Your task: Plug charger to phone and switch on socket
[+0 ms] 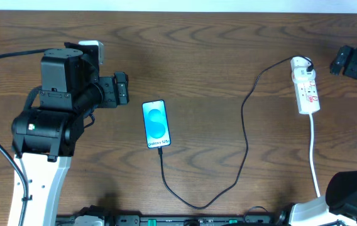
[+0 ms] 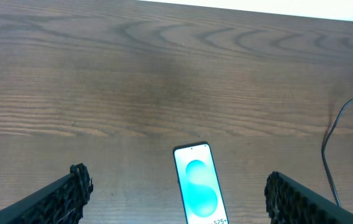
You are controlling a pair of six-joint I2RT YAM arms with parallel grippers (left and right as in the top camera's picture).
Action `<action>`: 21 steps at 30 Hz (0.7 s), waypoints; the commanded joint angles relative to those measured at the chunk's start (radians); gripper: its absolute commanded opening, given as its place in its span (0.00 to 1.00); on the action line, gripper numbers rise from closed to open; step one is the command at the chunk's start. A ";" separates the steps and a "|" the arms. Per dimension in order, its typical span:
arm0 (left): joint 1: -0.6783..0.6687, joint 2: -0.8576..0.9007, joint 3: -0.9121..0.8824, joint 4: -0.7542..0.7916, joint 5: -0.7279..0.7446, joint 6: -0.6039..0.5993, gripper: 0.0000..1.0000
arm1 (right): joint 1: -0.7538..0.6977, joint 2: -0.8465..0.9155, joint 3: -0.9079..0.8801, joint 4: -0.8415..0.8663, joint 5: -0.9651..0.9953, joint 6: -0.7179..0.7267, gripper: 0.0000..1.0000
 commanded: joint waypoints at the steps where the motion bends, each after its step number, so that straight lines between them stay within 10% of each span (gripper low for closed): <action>1: 0.002 0.002 0.012 -0.003 -0.009 0.016 0.91 | 0.002 -0.010 0.018 -0.003 0.001 0.010 0.99; 21: -0.001 -0.073 0.010 -0.003 -0.035 0.017 0.91 | 0.002 -0.010 0.018 -0.003 0.001 0.010 0.99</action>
